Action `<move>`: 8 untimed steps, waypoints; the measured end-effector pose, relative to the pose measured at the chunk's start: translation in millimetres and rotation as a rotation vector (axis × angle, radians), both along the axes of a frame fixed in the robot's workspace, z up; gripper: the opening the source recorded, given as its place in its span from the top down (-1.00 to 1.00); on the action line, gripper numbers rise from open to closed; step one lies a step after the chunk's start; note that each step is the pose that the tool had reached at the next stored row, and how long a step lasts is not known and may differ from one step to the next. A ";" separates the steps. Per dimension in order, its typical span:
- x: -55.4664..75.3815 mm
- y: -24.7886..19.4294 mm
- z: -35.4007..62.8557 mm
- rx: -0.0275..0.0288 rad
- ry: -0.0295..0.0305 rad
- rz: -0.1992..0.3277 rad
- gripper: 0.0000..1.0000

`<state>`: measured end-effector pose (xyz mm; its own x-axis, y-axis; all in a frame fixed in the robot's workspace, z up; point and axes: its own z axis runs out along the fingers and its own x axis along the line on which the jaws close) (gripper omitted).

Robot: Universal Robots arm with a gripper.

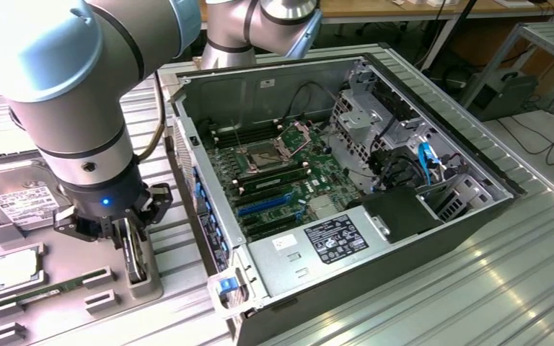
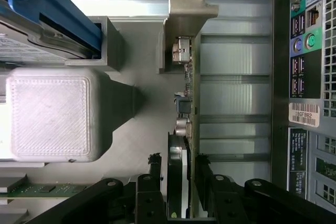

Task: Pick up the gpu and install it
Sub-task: 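Pick up the gpu and move the gpu toward the slot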

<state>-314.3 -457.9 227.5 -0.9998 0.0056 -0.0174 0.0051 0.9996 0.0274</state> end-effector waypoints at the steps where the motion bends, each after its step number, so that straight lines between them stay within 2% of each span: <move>1: -0.1 0.6 0.1 -0.0001 0.0001 0.000 0.22; 8: -0.1 1.2 -1.6 -0.0002 0.0003 0.000 0.22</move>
